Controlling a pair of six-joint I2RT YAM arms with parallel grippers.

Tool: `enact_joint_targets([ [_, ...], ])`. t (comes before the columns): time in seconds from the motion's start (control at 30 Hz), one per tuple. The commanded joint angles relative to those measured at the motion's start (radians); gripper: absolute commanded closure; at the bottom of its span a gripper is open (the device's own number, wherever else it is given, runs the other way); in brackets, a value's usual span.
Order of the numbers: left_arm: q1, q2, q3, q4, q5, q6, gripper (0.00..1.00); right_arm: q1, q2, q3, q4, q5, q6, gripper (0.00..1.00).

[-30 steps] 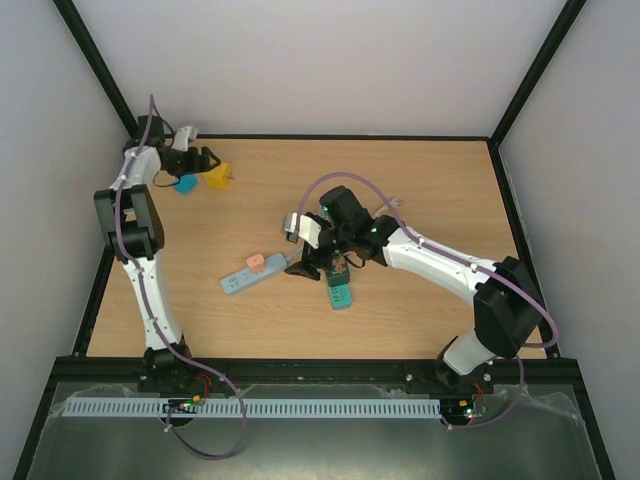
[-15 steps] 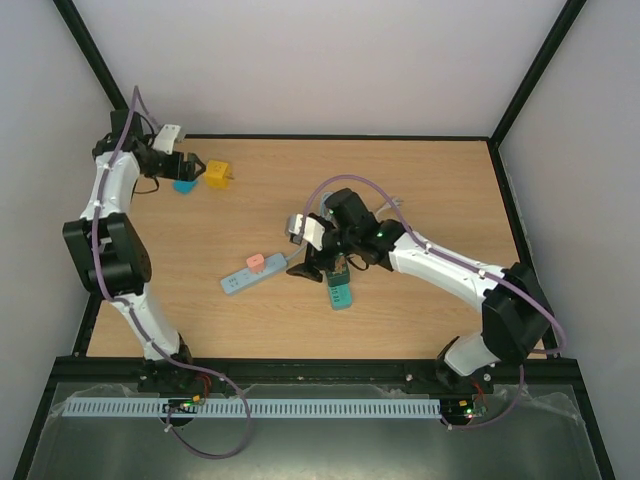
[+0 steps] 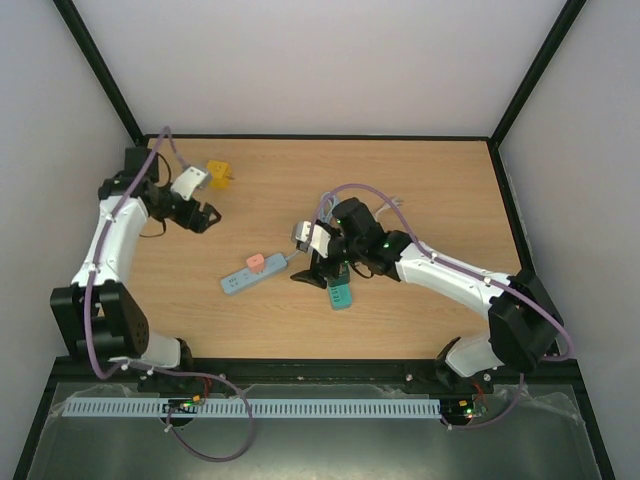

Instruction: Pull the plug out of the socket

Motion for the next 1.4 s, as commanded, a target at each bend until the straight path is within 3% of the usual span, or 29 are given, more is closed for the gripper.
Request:
enact_joint_targets([
  [0.0, -0.091, -0.087, -0.102, -0.035, -0.026, 0.062, 0.11, -0.005, -0.038, -0.036, 0.074, 0.004, 0.014, 0.02],
  [0.27, -0.328, -0.138, -0.238, 0.074, -0.155, 0.000, 0.15, -0.013, -0.028, -0.058, 0.100, 0.001, 0.000, 0.02],
  [0.57, -0.453, -0.081, -0.332, 0.191, -0.232, -0.039, 0.26, -0.032, 0.025, -0.045, 0.093, -0.034, -0.039, 0.01],
  [0.8, -0.479, -0.021, -0.363, 0.259, -0.259, -0.037, 0.34, -0.047, 0.079, -0.027, 0.087, -0.075, -0.058, 0.00],
  [1.03, -0.481, 0.017, -0.381, 0.275, -0.265, -0.013, 0.53, -0.058, 0.146, 0.009, 0.090, -0.090, -0.087, 0.02],
  [1.37, -0.481, -0.029, -0.424, 0.265, -0.193, 0.023, 0.56, -0.060, 0.282, 0.092, 0.096, -0.107, -0.131, 0.06],
])
